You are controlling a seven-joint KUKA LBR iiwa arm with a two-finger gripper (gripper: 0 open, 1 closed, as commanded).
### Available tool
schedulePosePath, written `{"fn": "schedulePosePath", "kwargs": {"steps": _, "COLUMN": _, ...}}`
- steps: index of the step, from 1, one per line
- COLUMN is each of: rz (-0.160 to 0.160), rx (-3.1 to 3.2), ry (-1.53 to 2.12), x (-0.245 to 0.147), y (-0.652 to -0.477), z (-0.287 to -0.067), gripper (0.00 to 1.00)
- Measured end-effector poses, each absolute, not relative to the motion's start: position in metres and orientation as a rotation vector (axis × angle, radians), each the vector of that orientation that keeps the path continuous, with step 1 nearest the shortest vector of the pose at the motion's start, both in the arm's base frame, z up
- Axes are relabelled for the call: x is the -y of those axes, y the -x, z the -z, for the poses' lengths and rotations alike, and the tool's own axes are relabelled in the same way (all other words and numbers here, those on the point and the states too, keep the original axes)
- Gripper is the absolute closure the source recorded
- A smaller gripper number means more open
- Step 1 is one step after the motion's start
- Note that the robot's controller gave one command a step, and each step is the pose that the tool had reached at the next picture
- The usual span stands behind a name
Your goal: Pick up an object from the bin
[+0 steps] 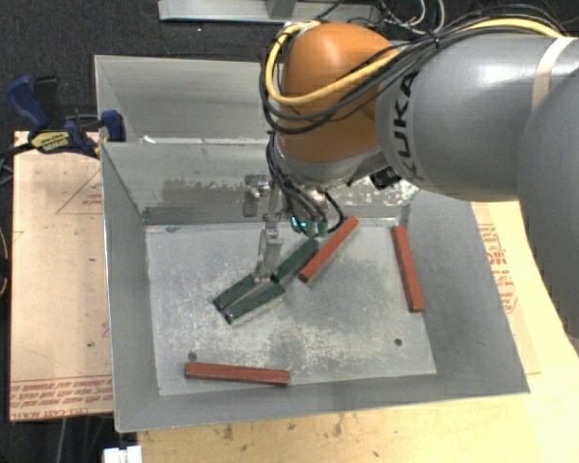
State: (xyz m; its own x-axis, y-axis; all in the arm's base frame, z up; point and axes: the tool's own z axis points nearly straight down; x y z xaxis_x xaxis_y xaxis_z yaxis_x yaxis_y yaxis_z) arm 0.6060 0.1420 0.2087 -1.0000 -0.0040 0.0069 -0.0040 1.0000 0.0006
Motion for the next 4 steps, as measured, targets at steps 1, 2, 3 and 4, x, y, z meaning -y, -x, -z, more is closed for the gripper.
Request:
{"fn": "schedulePosePath", "kwargs": {"steps": 1, "rz": 0.003, "rx": 3.143, "ry": -0.002, "x": -0.141, "y": -0.608, "z": -0.214, "gripper": 0.0}}
{"fn": "schedulePosePath", "kwargs": {"steps": 2, "rz": 0.003, "rx": 3.146, "ry": -0.074, "x": -0.125, "y": -0.581, "z": -0.158, "gripper": 0.0}}
{"fn": "schedulePosePath", "kwargs": {"steps": 3, "rz": 0.002, "rx": 3.108, "ry": -0.474, "x": -0.122, "y": -0.591, "z": -0.074, "gripper": 1.0}}
{"fn": "schedulePosePath", "kwargs": {"steps": 4, "rz": 0.003, "rx": 3.108, "ry": -0.474, "x": -0.122, "y": -0.591, "z": -0.074, "gripper": 1.0}}
